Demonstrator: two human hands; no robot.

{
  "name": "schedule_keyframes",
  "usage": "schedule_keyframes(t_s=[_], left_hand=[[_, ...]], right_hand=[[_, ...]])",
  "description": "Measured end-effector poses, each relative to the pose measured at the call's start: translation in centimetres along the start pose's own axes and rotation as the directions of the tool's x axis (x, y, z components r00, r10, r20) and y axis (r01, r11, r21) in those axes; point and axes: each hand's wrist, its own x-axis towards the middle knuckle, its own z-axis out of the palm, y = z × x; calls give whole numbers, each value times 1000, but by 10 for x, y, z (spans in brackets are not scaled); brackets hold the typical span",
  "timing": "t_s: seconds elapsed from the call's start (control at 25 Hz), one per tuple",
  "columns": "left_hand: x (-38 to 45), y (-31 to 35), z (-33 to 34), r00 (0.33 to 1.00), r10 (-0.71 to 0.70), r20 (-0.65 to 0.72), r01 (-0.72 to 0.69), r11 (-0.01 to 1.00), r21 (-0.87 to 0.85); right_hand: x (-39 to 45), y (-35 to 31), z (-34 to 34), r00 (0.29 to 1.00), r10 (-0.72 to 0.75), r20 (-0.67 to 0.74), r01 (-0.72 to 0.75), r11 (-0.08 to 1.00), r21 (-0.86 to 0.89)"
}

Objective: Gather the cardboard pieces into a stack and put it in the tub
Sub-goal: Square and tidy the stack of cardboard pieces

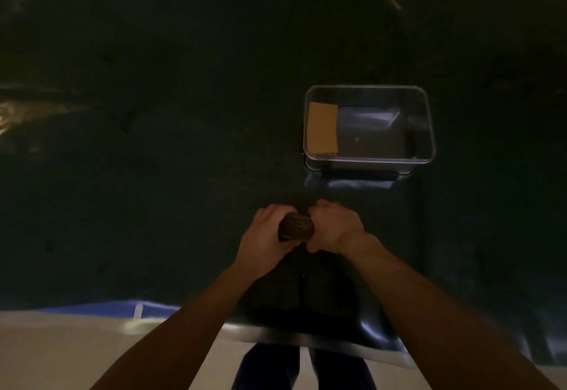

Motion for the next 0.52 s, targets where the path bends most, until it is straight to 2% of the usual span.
schedule_keyframes(t_s=[0.12,0.2,0.32,0.52], left_hand=[[9,-3,0,999,-21,29,21,1000,-11],[12,-7,-2,999,-6,46,6,1000,-6],[11,-12,-1,997,1,73,-1,1000,-3],[11,-18,3,997,-44,68,47,998,-52]], right_hand=[[-13,16,19,977,-10,-214,36,992,119],[-27,22,40,945,12,-328,28,993,117],[-30,21,57,921,86,-379,-40,991,127],[-25,10,59,903,98,-419,-106,994,4]])
